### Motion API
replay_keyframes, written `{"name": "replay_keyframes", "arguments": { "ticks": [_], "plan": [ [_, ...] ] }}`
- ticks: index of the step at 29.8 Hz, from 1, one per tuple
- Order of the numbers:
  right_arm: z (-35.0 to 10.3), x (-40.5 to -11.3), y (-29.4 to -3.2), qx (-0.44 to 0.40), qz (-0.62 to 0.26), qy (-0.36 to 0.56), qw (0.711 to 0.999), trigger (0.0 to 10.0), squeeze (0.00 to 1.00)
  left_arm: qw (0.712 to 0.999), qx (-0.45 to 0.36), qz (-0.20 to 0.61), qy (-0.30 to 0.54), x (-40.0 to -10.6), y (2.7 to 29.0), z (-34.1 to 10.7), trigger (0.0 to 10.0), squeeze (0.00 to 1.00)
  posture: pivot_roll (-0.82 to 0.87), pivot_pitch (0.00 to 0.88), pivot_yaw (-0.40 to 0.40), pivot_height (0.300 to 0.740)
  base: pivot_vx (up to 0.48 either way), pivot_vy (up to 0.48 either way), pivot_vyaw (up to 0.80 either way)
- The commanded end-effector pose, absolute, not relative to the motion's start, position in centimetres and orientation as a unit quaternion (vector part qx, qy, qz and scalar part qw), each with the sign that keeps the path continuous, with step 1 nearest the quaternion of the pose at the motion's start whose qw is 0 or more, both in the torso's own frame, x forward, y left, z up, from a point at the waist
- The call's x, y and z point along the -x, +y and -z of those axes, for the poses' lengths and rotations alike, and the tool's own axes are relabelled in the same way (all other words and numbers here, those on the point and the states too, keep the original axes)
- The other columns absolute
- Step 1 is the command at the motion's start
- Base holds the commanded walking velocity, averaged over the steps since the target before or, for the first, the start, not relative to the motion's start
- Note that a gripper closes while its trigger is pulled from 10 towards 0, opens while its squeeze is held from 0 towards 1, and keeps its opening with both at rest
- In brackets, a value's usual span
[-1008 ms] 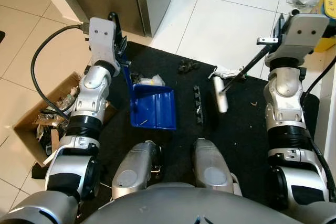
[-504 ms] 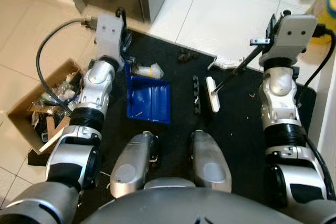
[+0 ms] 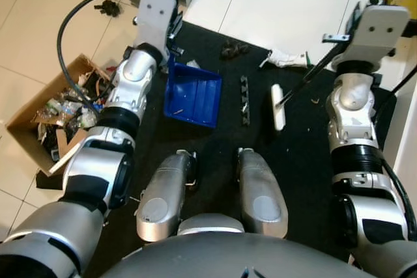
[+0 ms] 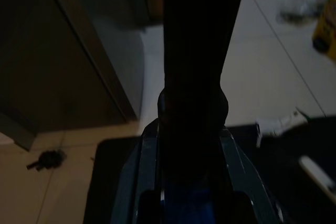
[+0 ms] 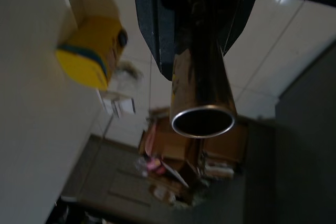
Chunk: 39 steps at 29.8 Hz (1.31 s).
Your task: Sweep floor
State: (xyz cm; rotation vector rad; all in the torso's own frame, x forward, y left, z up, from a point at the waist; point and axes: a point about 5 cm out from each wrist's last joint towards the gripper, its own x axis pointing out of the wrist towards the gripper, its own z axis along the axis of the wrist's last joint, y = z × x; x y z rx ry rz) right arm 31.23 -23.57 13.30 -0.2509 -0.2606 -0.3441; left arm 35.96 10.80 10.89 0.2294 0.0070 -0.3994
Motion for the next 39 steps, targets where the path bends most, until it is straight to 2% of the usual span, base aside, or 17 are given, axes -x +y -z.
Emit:
{"name": "replay_keyframes", "arguments": {
  "ticks": [1, 6, 12, 21, 25, 28, 32, 37, 39],
  "plan": [
    [-13.0, -31.3, -23.5, 0.091, 0.186, -0.135, 0.969, 10.0, 0.0, 0.971, -0.135, 0.196, 0.022, -35.8, 10.2, -10.0, 10.0, 0.0, -0.04, 0.299, 0.09, 0.74, 0.0, 0.0, 0.0],
    [-12.1, -31.6, -23.1, 0.057, 0.19, -0.123, 0.972, 10.0, 0.0, 0.97, -0.15, 0.186, 0.038, -35.7, 10.1, -9.2, 10.0, 0.0, -0.04, 0.304, 0.093, 0.74, 0.0, 0.0, 0.0],
    [-11.3, -32.0, -22.0, 0.007, 0.176, -0.109, 0.978, 10.0, 0.0, 0.958, -0.211, 0.192, 0.015, -35.0, 9.8, -8.6, 10.0, 0.0, -0.03, 0.324, 0.098, 0.74, 0.0, 0.0, 0.0],
    [-10.9, -32.6, -19.4, -0.124, 0.091, -0.099, 0.983, 10.0, 0.0, 0.957, -0.214, 0.195, 0.013, -33.8, 9.1, -7.1, 10.0, 0.0, -0.03, 0.334, 0.087, 0.74, 0.0, 0.0, 0.0],
    [-11.6, -31.9, -18.2, -0.19, 0.04, -0.105, 0.975, 10.0, 0.0, 0.958, -0.212, 0.192, 0.014, -33.6, 8.9, -6.9, 10.0, 0.0, -0.04, 0.33, 0.081, 0.74, 0.0, 0.0, 0.0],
    [-12.2, -31.5, -17.8, -0.201, 0.015, -0.11, 0.973, 10.0, 0.0, 0.959, -0.211, 0.188, 0.014, -33.7, 8.9, -7.0, 10.0, 0.0, -0.05, 0.325, 0.076, 0.74, 0.0, 0.0, 0.0],
    [-14.2, -30.1, -17.4, -0.214, -0.062, -0.118, 0.968, 10.0, 0.0, 0.961, -0.21, 0.178, 0.013, -33.9, 9.1, -7.2, 10.0, 0.0, -0.06, 0.322, 0.072, 0.74, 0.0, 0.0, 0.0],
    [-15.1, -29.4, -17.6, -0.224, -0.084, -0.117, 0.964, 10.0, 0.0, 0.962, -0.21, 0.176, 0.013, -33.9, 9.1, -7.2, 10.0, 0.0, -0.07, 0.316, 0.067, 0.74, 0.0, 0.0, 0.0],
    [-17.2, -28.3, -18.4, -0.241, -0.104, -0.132, 0.956, 10.0, 0.0, 0.963, -0.208, 0.172, 0.012, -34.0, 9.1, -7.3, 10.0, 0.0, -0.07, 0.313, 0.064, 0.74, 0.0, 0.0, 0.0]
  ]
}}
